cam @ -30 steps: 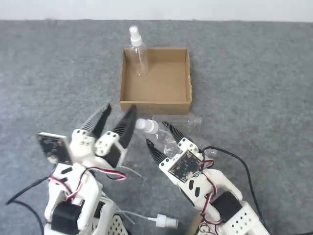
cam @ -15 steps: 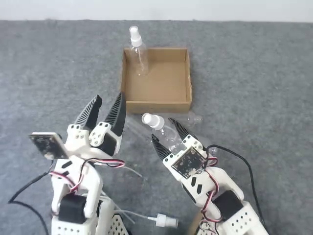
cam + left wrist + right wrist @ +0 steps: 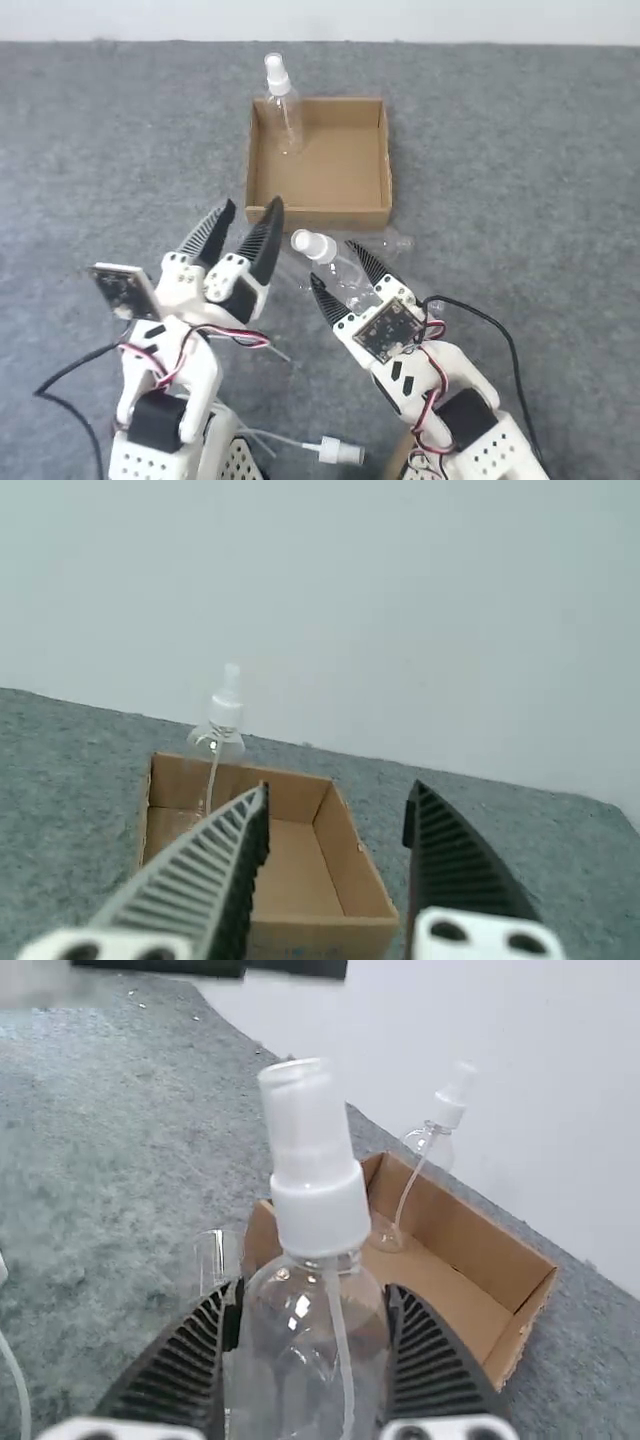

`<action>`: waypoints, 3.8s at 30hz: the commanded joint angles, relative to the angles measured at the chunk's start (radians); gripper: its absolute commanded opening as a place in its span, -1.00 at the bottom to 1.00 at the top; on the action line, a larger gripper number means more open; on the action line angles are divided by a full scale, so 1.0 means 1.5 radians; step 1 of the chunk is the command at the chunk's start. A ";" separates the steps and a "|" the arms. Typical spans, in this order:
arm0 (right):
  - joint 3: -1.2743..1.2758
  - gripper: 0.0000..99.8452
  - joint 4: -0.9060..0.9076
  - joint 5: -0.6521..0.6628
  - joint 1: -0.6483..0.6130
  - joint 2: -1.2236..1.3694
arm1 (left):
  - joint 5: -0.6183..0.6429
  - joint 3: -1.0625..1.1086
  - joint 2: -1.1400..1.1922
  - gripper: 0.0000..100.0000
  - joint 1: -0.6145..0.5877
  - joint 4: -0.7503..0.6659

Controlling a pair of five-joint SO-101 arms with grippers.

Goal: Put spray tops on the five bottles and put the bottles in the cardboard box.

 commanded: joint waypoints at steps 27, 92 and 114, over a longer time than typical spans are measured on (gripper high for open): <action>-0.062 -0.99 0.001 -0.034 0.012 -0.013 | -0.184 0.028 -0.009 -0.59 0.216 0.010; -0.309 -0.99 0.102 -0.006 0.072 0.095 | -0.061 0.065 -0.011 -0.59 -0.311 0.101; -0.660 -0.99 0.030 -0.011 0.072 0.674 | -0.064 0.072 -0.011 -0.59 -0.312 0.096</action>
